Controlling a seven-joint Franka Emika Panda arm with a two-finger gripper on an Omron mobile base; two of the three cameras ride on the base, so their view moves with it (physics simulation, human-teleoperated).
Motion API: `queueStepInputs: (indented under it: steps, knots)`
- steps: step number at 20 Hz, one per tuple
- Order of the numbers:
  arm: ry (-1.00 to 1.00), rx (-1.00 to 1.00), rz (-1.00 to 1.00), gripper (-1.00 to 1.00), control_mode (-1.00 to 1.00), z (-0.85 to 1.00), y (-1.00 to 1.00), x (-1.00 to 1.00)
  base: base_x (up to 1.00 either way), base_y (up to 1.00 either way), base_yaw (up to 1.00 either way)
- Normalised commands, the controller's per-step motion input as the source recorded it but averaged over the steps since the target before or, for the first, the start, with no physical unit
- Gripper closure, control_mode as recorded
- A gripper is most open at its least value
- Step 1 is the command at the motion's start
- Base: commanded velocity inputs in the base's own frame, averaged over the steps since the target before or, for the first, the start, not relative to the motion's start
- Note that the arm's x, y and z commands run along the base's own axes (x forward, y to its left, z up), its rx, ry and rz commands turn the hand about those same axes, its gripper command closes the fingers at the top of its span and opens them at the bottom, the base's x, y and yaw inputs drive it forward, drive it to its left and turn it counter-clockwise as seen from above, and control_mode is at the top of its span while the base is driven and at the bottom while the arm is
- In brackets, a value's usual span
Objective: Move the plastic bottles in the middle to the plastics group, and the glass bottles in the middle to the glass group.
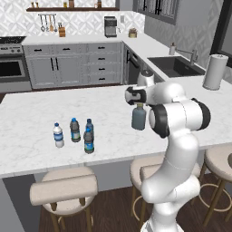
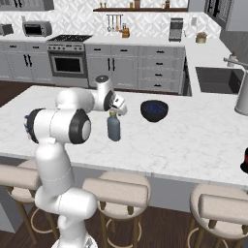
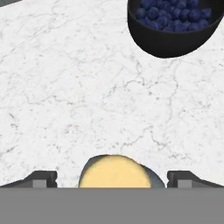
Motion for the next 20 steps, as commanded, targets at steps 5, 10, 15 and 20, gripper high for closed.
queueStepInputs:
  steps: [5,10,15,20]
  knots:
    - [0.04,0.0,0.0,-1.0,-1.0,-0.17,-0.02,0.12,0.0,0.0,0.0]
    - [0.05,0.0,0.0,1.0,-1.0,-0.26,0.0,0.0,0.0,0.0,0.0]
    - [0.0,0.0,0.0,1.0,-1.0,-0.18,-0.03,-0.05,0.0,0.0,0.0]
    - [-0.02,0.0,0.0,1.0,-1.0,0.01,-0.35,-0.37,0.0,0.0,0.0]
